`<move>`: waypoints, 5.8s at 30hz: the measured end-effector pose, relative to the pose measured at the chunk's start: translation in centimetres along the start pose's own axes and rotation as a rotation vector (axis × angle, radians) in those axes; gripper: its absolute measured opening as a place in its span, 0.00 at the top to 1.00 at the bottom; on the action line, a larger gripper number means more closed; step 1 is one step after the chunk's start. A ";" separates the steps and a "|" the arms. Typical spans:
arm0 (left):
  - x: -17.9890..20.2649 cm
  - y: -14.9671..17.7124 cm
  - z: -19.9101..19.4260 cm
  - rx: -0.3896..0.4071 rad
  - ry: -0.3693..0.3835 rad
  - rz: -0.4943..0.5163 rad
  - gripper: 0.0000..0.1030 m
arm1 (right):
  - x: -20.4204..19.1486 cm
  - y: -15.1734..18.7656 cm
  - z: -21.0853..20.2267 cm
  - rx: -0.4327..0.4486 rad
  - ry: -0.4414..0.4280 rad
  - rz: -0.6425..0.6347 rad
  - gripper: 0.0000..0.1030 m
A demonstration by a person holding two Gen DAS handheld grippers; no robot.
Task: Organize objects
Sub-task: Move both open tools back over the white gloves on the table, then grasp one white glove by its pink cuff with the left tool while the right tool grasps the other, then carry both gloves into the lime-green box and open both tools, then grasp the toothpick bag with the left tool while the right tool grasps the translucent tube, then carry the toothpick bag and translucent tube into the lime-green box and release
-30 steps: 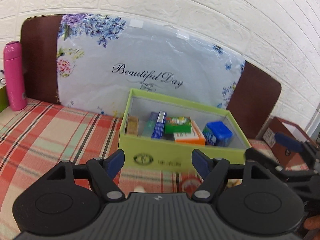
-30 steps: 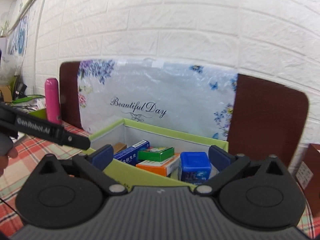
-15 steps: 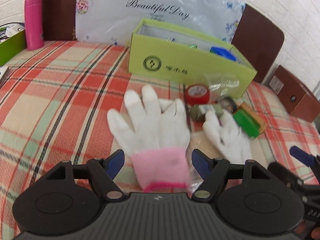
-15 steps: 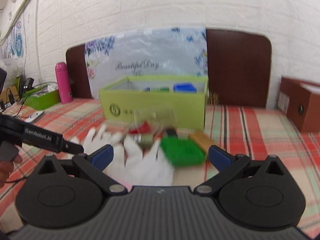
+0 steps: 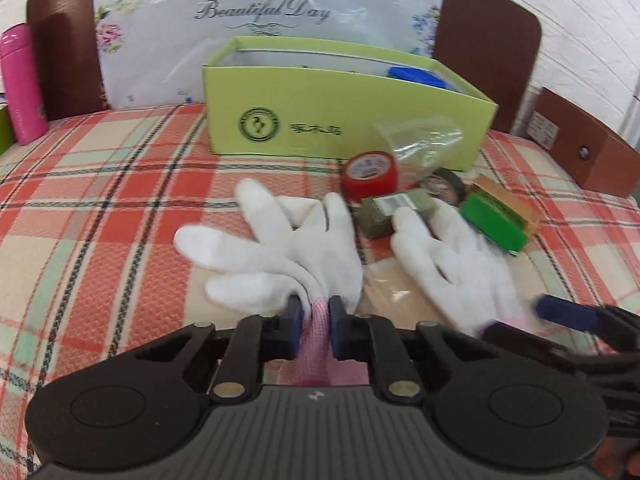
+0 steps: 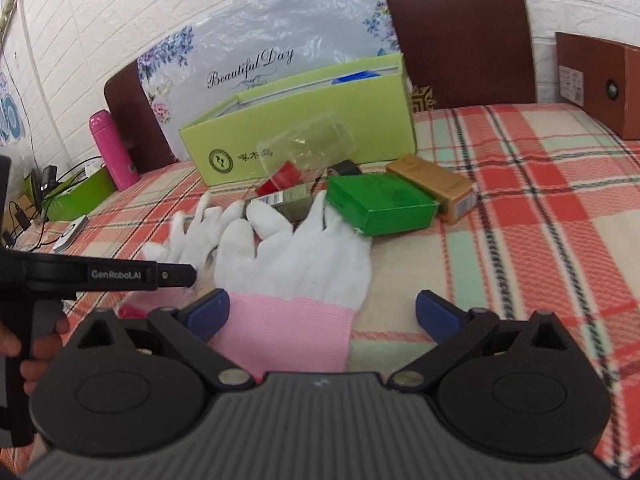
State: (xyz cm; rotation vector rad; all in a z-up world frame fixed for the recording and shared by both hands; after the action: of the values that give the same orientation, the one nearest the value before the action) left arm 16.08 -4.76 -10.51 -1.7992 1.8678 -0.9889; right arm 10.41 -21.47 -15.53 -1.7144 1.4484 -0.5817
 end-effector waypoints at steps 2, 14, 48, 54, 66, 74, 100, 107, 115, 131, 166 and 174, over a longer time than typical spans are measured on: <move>0.0 0.1 -0.7 -0.002 0.016 0.019 0.88 | -0.4 -0.3 0.5 -0.003 0.003 -0.011 0.40; -3.6 3.1 -4.6 -0.060 0.016 -0.002 0.49 | 0.9 1.1 -6.1 -0.072 -0.007 -0.107 0.87; -2.1 -2.4 -7.8 0.087 0.164 -0.034 0.90 | -1.2 -5.9 -6.9 0.120 -0.128 -0.120 0.92; -0.6 -8.5 -9.6 0.222 0.199 0.012 0.90 | -1.1 -12.8 -6.7 0.247 -0.135 -0.145 0.92; 0.2 -19.8 -3.6 0.317 0.177 -0.059 0.90 | -0.4 -22.6 1.3 0.321 -0.047 -0.245 0.92; -0.8 -22.8 2.9 0.271 0.120 -0.053 0.90 | 0.3 -23.7 10.1 0.251 -0.027 -0.280 0.91; 0.2 -15.2 -3.3 0.269 0.025 -0.049 0.19 | 2.1 -19.9 2.5 0.300 0.087 -0.208 0.00; 0.9 -7.8 -2.8 0.109 -0.011 -0.065 0.19 | 2.7 -13.0 -2.0 0.213 0.141 -0.127 0.00; 0.1 -2.7 -3.2 0.022 -0.036 -0.103 0.19 | 2.6 -5.6 -4.3 0.102 0.166 -0.078 0.00; -2.5 0.5 -4.1 -0.020 0.019 -0.195 0.19 | -4.6 0.7 -0.2 -0.056 0.054 -0.188 0.16; 1.4 2.9 -2.2 -0.080 0.095 0.043 0.58 | -0.4 2.9 -4.0 -0.088 0.068 -0.182 0.65; 0.8 2.9 -2.5 -0.075 0.097 0.032 0.72 | -0.9 2.8 -3.6 -0.085 0.078 -0.207 0.74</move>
State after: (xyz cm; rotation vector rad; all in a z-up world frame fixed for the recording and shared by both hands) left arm 12.18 -5.16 -10.66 -1.7868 2.0101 -1.0248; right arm 5.75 -21.73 -15.58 -1.9427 1.3745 -0.7134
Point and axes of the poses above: each gripper's, at about its wrist camera, not at the fingertips, and z roughly the way its jaws point, x to its right, y to its underside, the point moved 7 cm from there along z, roughly the way its jaws point, and after that the axes turned 8 degrees about -z, right-handed, at the moved point
